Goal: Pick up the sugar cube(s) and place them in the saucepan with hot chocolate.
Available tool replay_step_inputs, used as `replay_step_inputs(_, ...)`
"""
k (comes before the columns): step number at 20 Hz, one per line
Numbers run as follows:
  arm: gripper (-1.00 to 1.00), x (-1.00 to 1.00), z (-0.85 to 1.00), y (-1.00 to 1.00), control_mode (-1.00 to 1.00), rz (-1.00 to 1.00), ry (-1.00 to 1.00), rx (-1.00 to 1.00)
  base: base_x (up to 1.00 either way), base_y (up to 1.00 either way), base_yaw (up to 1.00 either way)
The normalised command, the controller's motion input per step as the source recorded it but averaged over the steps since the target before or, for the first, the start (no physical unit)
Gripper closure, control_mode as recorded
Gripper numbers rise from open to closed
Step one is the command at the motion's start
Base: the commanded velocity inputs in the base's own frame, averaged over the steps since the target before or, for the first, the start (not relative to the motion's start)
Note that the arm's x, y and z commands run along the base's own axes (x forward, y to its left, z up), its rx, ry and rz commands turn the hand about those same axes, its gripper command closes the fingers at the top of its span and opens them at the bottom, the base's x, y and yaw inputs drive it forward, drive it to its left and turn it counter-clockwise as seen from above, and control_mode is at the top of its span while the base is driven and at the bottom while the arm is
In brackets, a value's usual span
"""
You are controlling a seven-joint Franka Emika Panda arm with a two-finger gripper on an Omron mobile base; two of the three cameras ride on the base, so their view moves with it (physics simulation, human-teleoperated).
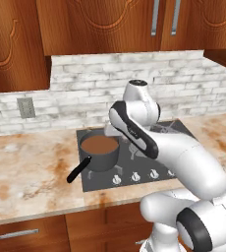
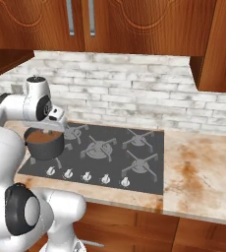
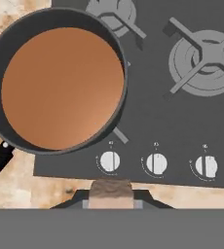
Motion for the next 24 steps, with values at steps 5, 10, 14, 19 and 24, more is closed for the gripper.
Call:
replay_step_inputs(5, 1.00, 0.13, 0.04, 0.52, -1.00, 0.04, -0.09, 0.00, 0.00, 0.00, 0.00)
replay_step_inputs(10, 1.00, 0.12, 0.01, 0.28, -1.00, 0.04, -0.01, 0.00, 0.00, 0.00, 0.00)
replay_step_inputs(14, 1.00, 0.33, -0.20, 0.03, -1.00, 0.01, 0.00, 0.00, 0.00, 0.00, 0.00)
replay_step_inputs(19, 1.00, 0.10, -0.08, 0.03, -1.00, 0.03, 0.03, 0.00, 0.00, 0.00, 0.00)
replay_step_inputs(24, 1.00, 0.00, 0.00, 0.02, -1.00, 0.00, 0.00, 0.00, 0.00, 0.00, 0.00)
